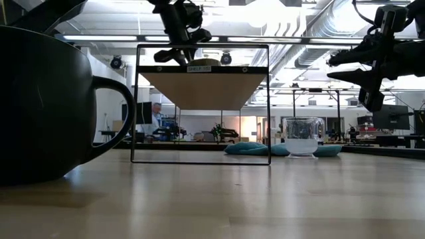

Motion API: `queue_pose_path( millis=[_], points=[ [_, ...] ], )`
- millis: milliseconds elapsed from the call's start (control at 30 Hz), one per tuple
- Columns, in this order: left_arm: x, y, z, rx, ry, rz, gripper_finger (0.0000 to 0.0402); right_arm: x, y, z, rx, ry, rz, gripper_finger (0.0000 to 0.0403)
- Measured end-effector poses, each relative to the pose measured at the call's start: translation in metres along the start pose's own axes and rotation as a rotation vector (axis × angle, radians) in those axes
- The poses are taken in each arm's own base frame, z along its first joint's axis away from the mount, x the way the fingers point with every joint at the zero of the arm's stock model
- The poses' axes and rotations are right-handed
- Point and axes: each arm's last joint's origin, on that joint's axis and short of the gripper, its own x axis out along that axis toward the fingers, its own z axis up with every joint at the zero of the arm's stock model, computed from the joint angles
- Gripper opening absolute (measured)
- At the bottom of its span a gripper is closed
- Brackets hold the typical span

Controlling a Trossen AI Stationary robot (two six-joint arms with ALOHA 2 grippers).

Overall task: Stack small to large cups/mugs on shelf
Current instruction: Put the brown and green mug on the shelf

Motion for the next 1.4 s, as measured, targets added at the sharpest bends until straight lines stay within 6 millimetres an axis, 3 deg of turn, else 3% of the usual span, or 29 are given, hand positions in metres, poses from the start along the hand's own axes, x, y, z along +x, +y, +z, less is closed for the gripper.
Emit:
queue_pose_path(
  millis=[1400],
  points=[
    [0.0001, -0.0019, 0.0027, 0.055, -0.02, -0.034, 0.0051, 0.0, 0.0002, -0.0004, 0.0, 0.013, 0.009, 0.0106]
  ],
)
